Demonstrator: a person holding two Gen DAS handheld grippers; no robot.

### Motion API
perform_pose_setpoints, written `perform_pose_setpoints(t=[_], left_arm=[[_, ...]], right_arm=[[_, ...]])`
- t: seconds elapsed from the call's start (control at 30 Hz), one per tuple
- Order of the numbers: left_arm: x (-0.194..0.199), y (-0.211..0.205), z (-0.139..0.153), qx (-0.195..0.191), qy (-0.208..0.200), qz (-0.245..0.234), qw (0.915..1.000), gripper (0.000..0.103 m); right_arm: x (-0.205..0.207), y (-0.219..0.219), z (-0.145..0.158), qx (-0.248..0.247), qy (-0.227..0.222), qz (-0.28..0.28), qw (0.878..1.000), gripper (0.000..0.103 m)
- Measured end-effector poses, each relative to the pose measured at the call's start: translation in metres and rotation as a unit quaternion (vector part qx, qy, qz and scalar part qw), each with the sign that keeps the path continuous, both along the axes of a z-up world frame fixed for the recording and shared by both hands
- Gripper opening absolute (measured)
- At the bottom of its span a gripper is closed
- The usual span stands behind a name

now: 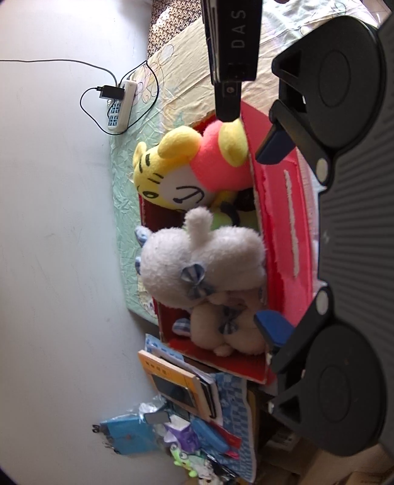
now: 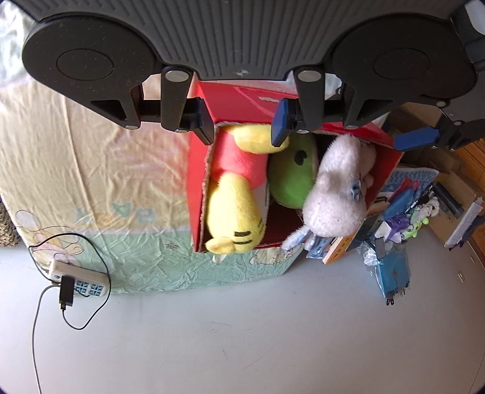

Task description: Organize objects

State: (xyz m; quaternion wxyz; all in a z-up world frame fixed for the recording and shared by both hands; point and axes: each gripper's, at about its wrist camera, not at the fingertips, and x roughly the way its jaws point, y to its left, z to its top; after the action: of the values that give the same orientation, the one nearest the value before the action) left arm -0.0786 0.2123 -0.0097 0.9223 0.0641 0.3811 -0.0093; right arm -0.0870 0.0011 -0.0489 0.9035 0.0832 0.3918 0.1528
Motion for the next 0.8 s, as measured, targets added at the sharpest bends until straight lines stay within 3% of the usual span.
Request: perform_pose_setpoints(t=[0.43, 0.73, 0.8], left_arm=[[-0.022, -0.037, -0.018, 0.015, 0.048, 0.045, 0.9977, 0.102], [-0.02, -0.047, -0.025, 0.024, 0.056, 0.029, 0.9977, 0.102], [-0.015, -0.045, -0.027, 0.026, 0.06, 0.028, 0.9975, 0.102]], right_arm=[[-0.036, -0.024, -0.016, -0.068, -0.002, -0.021, 0.997, 0.046], [-0.043, -0.038, -0.029, -0.072, 0.022, -0.072, 0.995, 0.05], [-0.042, -0.039, -0.03, -0.08, 0.025, -0.085, 0.993, 0.054]])
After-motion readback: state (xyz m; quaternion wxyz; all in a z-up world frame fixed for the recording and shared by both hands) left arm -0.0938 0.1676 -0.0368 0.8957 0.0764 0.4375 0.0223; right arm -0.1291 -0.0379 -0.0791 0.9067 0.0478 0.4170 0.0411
